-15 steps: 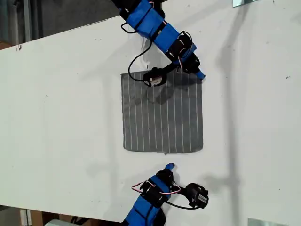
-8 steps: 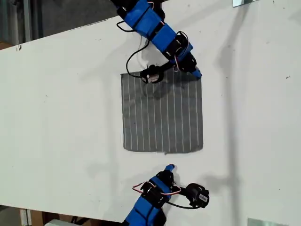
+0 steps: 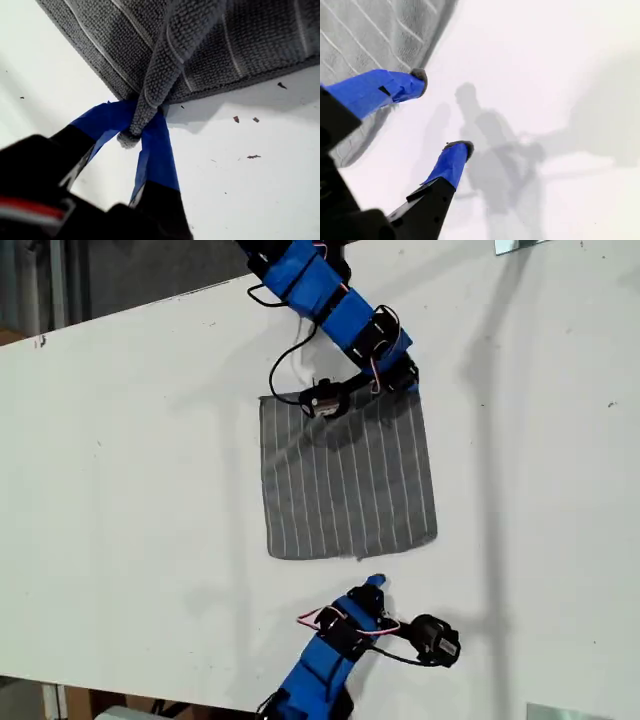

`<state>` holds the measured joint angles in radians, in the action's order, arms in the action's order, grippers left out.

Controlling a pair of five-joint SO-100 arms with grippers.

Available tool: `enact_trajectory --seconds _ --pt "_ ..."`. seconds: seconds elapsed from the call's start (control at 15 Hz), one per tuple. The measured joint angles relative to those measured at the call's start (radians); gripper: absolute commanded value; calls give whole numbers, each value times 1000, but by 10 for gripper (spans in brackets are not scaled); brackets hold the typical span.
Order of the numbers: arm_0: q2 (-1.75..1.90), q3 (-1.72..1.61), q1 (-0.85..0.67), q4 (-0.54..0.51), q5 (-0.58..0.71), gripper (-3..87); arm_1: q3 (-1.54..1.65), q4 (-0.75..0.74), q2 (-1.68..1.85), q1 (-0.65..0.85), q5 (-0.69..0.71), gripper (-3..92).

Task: Grasp corners of a square towel and fold twice.

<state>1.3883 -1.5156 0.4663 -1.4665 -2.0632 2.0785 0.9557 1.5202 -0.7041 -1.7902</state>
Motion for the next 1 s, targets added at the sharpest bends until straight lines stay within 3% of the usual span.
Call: enact_trajectory --seconds 0.33,0.67,1.0 --pt "-495 641 -38 -58 202 256 -21 12 -18 8 15 -1" --pt "-509 664 -51 9 264 256 -135 40 -100 28 94 -1" --pt "-509 664 6 63 216 256 -241 104 -167 52 152 -1"
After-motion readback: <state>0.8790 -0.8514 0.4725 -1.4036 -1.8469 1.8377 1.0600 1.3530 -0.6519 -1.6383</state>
